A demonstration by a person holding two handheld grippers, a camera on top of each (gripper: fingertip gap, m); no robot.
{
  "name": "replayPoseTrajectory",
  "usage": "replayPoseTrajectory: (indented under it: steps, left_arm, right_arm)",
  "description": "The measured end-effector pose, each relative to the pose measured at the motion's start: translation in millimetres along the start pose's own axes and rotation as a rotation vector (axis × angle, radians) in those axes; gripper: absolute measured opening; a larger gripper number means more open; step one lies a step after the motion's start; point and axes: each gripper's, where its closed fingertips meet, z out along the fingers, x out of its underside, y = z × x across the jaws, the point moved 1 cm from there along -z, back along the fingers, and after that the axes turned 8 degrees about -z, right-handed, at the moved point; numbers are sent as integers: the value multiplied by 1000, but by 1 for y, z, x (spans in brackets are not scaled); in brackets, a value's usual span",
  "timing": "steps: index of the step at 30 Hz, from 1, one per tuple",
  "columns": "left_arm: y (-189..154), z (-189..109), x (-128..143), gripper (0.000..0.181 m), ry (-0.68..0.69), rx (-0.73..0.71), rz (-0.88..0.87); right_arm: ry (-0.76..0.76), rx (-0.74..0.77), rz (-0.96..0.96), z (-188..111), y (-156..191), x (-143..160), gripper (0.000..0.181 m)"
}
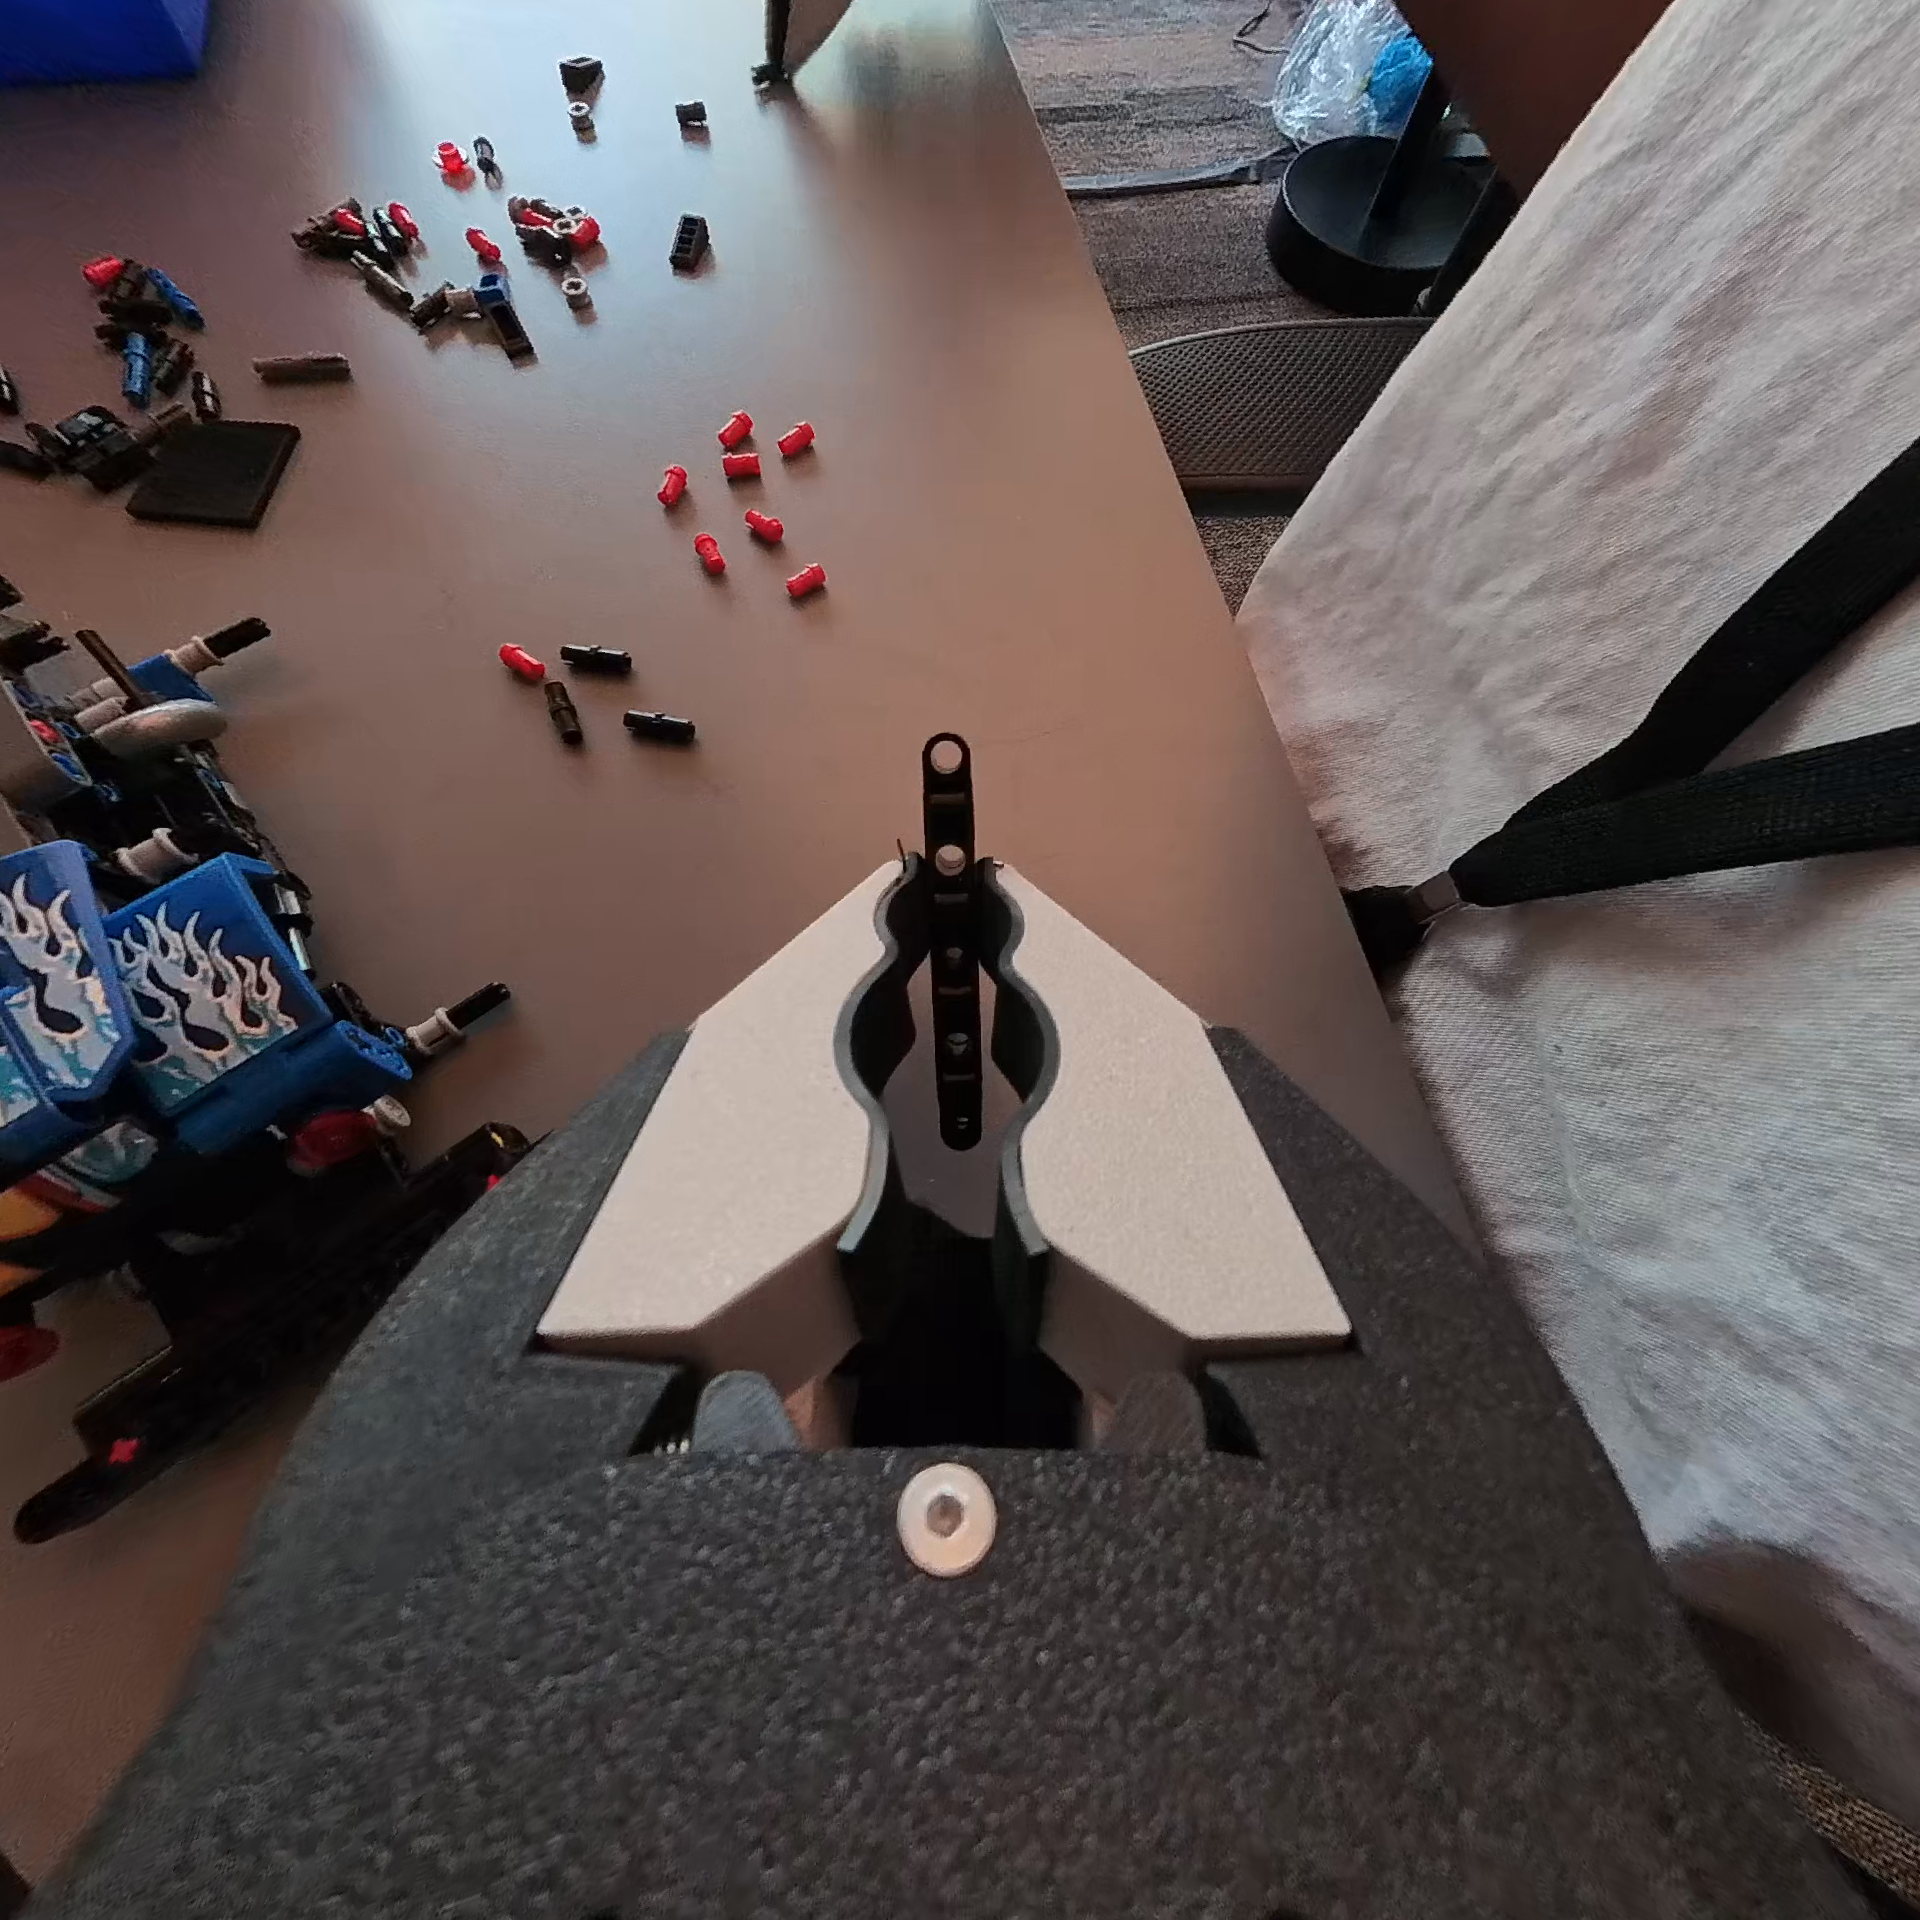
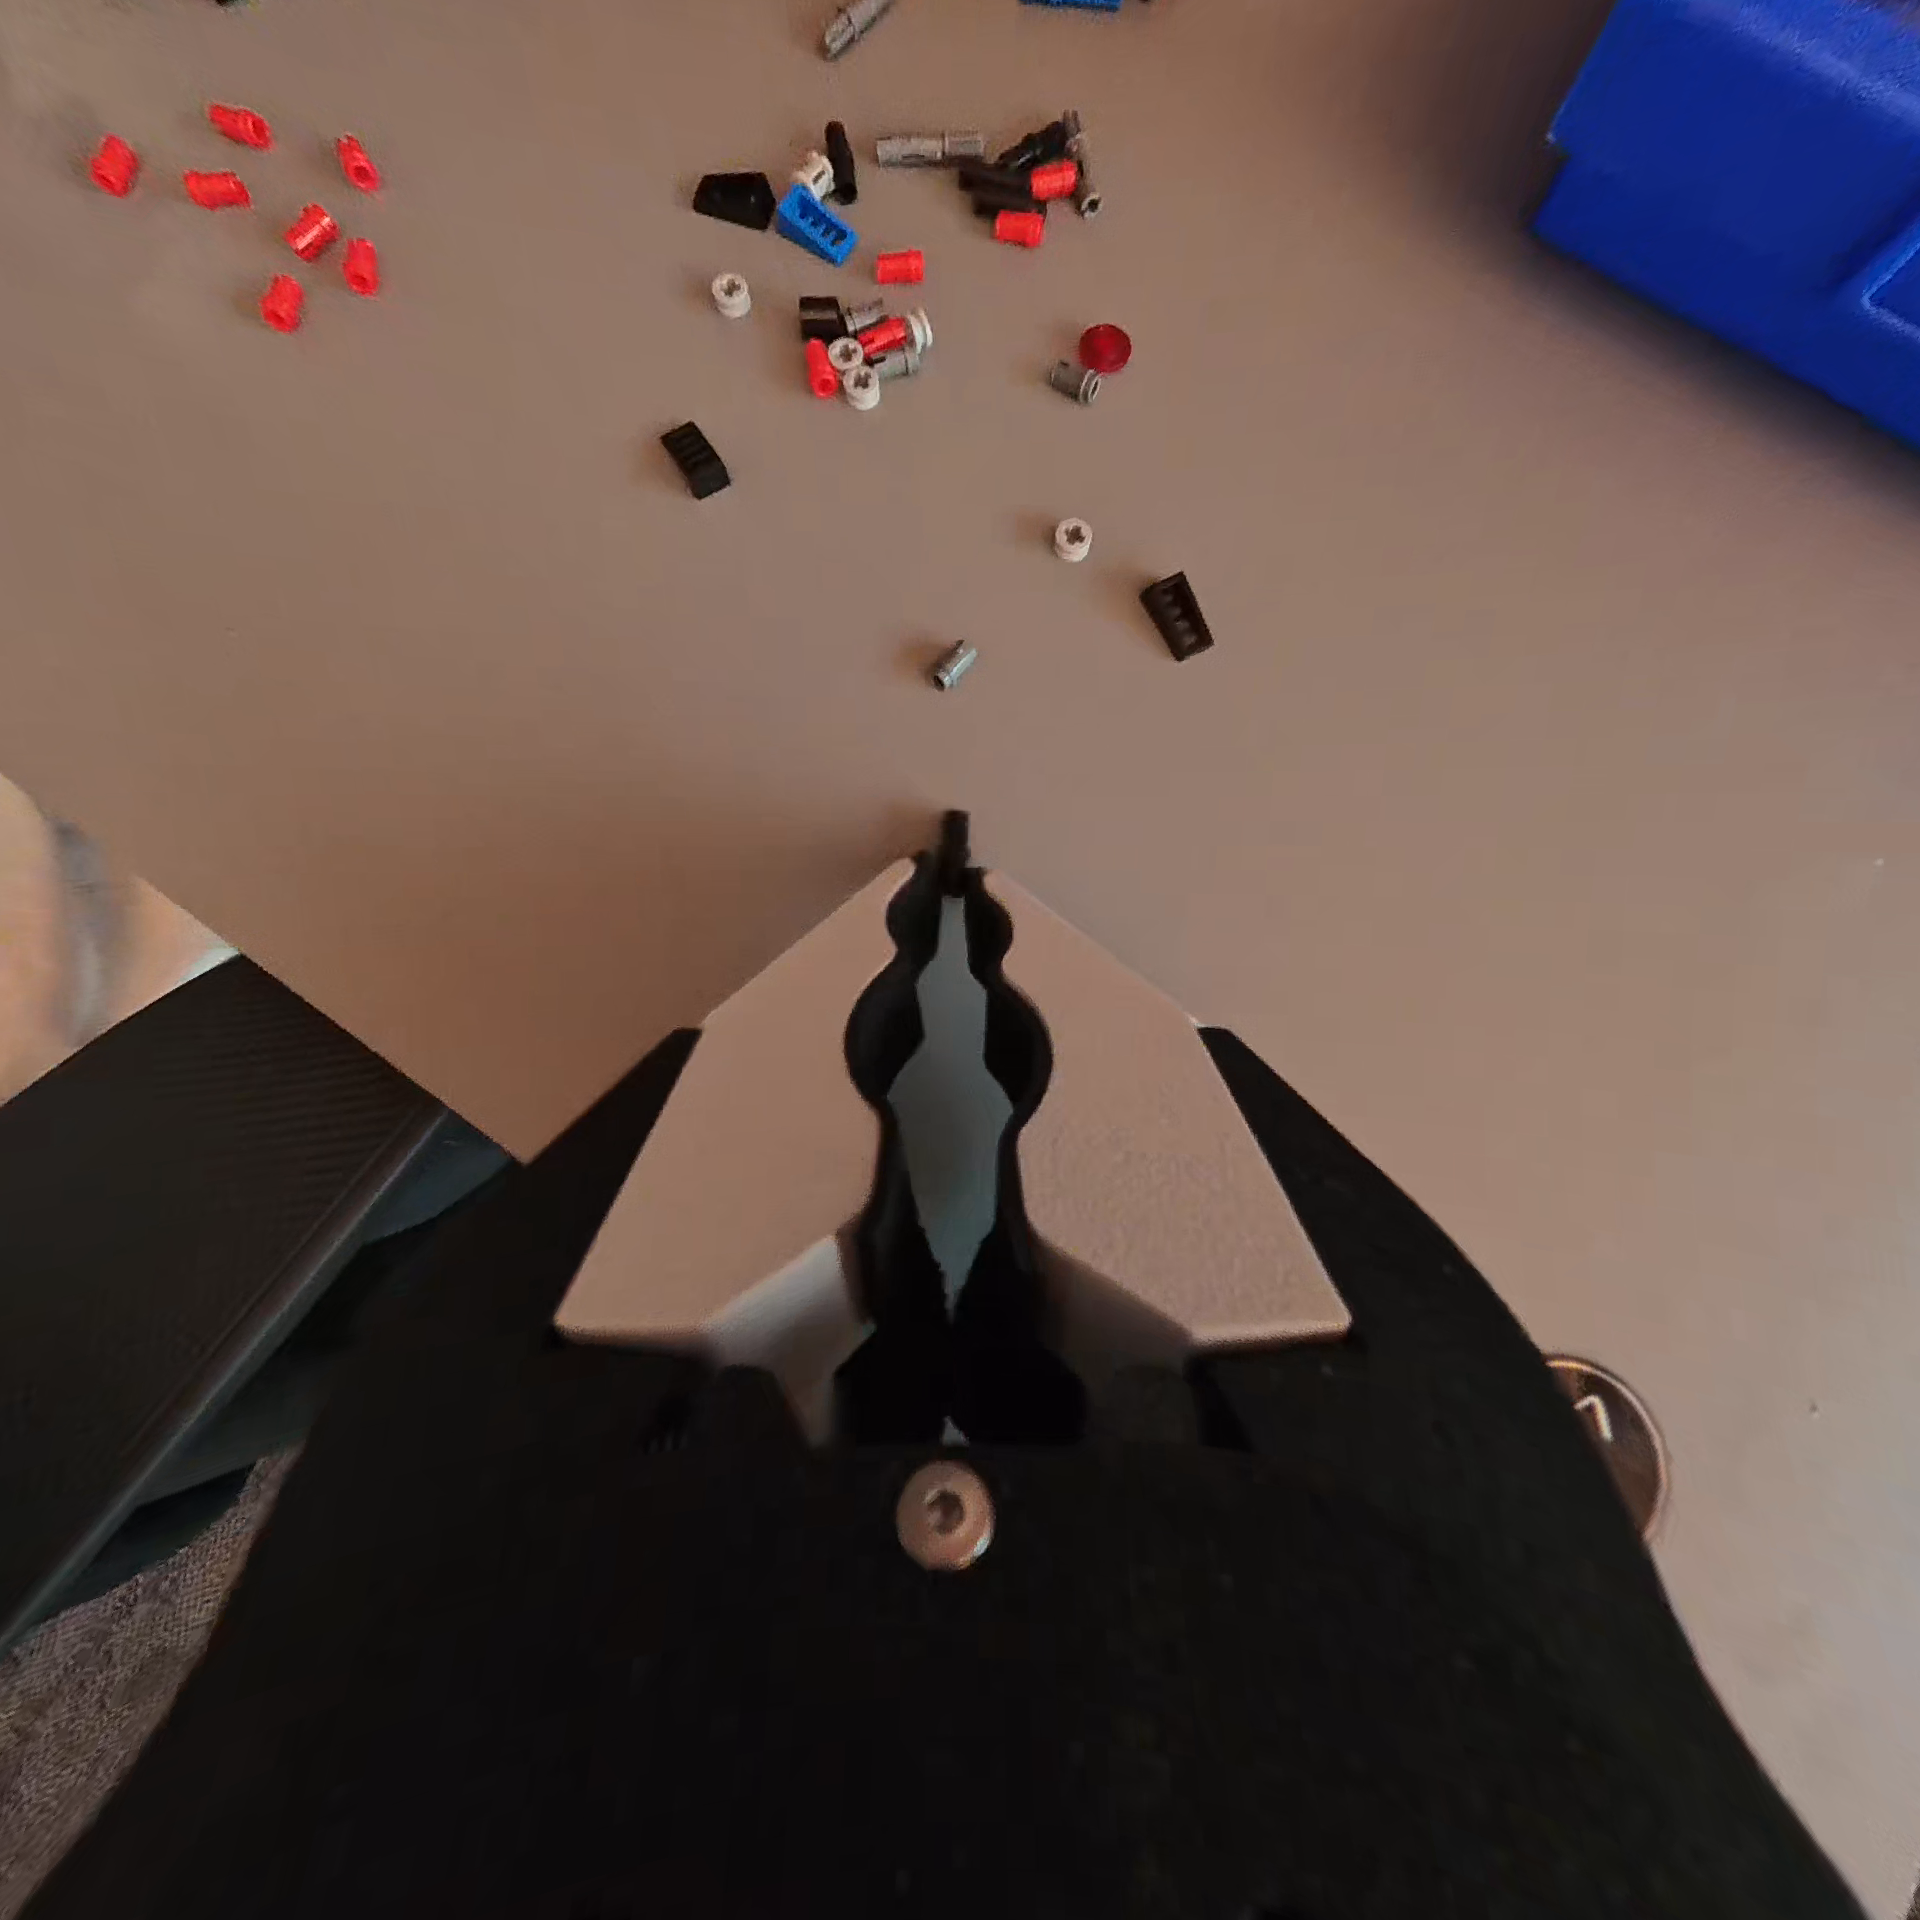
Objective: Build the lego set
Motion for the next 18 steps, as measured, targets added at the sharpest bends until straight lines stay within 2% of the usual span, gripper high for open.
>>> replayPoseTrajectory:
  steps: [1,3,5,7,11,15,18]
  left_arm:
    - [0,0,0,7,0,-1,0]
    - [0,0,0,7,-2,-1,1]
    - [-1,0,0,7,-2,0,1]
    - [-3,1,1,7,3,1,7]
    - [-6,2,1,7,12,-8,34]
    - [-4,2,3,7,22,-30,50]
    - [0,2,5,7,29,-41,48]
  right_arm:
    - [20,1,-13,0,-1,-1,4]
    - [83,-13,-62,-3,-1,-8,3]
    - [230,-28,-137,-9,-3,-18,3]
    - [462,-80,-220,-15,-3,-24,3]
    - [984,-176,-404,-24,-17,-14,3]
    - [1262,-243,-601,-13,-38,-10,4]
    - [1368,-307,-698,-4,-44,-7,4]
